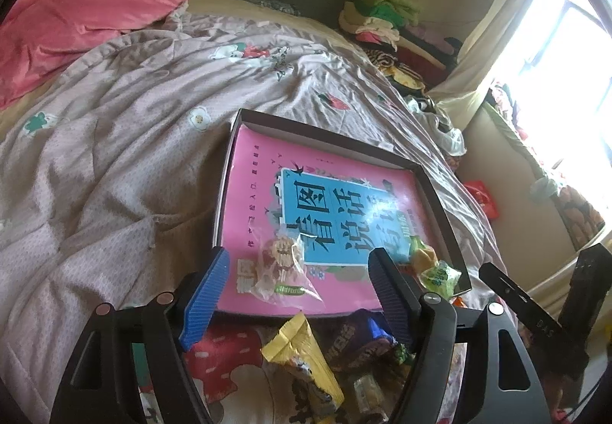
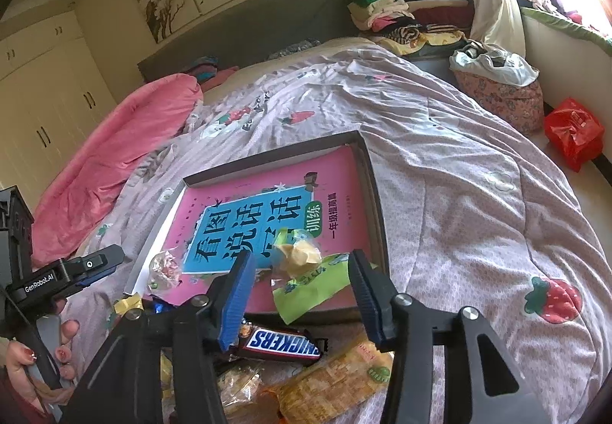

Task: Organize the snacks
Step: 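Withdraw both open tools from the box back toward the snack pile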

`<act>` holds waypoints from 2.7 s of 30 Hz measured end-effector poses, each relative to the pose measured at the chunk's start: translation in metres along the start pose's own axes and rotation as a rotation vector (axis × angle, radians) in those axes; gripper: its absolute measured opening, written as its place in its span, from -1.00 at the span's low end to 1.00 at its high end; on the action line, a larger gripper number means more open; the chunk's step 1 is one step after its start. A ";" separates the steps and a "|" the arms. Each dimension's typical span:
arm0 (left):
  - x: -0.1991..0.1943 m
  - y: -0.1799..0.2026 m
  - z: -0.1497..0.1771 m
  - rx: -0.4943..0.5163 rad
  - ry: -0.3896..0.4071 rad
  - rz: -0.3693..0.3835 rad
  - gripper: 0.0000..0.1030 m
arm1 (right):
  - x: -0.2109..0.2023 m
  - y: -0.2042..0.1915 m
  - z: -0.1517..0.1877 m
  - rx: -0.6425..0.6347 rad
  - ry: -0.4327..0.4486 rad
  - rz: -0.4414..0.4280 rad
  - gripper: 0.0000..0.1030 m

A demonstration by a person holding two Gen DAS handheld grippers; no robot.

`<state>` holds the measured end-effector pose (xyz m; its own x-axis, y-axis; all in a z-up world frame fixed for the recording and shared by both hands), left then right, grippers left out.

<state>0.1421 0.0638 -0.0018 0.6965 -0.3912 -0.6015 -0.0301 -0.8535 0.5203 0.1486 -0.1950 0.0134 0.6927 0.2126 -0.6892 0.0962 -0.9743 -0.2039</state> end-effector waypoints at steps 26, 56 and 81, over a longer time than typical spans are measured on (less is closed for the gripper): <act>-0.030 0.007 0.014 0.004 -0.005 -0.002 0.52 | -0.034 -0.032 0.025 -0.114 -0.006 -0.062 0.20; -0.024 0.000 0.040 0.005 -0.095 -0.023 0.55 | -0.034 -0.049 0.061 -0.268 -0.060 -0.050 0.29; -0.007 -0.003 0.058 0.007 -0.166 -0.042 0.55 | -0.018 -0.069 0.093 -0.452 -0.107 -0.008 0.29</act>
<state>0.0956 0.0491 -0.0345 0.5692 -0.4064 -0.7148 -0.0090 -0.8723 0.4888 0.0633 -0.1241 -0.0248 0.6152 0.2034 -0.7617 0.4193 -0.9026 0.0976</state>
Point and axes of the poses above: each gripper's, at about its wrist camera, not at the fingertips, and x roughly the way its jaws point, y to its right, z to its underside, the point moved 3 cm from there along x, roughly the way its jaws point, and after that the axes turned 11 degrees about z, right-handed, at the moved point
